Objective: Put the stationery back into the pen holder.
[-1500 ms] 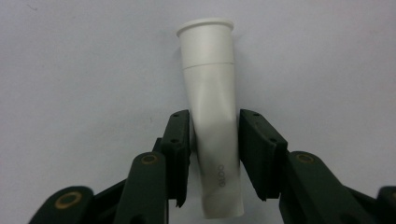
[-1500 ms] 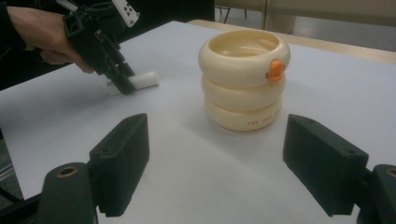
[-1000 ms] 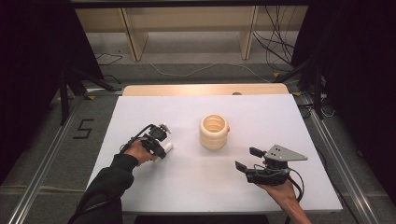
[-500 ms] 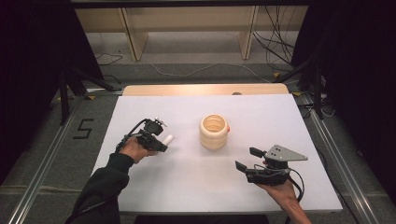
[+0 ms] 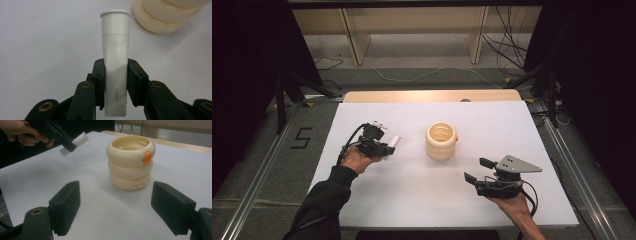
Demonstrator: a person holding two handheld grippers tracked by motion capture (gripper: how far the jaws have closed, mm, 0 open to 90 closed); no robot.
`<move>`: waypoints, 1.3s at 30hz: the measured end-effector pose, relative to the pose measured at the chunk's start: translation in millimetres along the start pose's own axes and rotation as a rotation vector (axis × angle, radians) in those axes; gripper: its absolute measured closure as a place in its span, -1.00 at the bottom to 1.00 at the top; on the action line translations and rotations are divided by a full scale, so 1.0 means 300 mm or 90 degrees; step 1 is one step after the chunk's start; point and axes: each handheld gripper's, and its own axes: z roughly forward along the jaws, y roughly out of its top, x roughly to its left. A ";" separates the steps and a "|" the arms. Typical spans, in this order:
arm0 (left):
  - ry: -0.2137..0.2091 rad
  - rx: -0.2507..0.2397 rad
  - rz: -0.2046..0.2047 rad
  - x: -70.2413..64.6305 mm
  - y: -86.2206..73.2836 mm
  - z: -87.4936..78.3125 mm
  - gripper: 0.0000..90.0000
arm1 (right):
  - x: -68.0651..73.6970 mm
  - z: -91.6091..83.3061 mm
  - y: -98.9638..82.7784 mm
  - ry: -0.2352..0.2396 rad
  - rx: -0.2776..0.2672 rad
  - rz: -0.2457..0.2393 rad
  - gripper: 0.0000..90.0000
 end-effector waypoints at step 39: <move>-0.037 -0.331 -0.026 -0.097 0.023 -0.039 0.55 | -0.001 0.006 -0.005 -0.002 -0.001 0.004 -0.46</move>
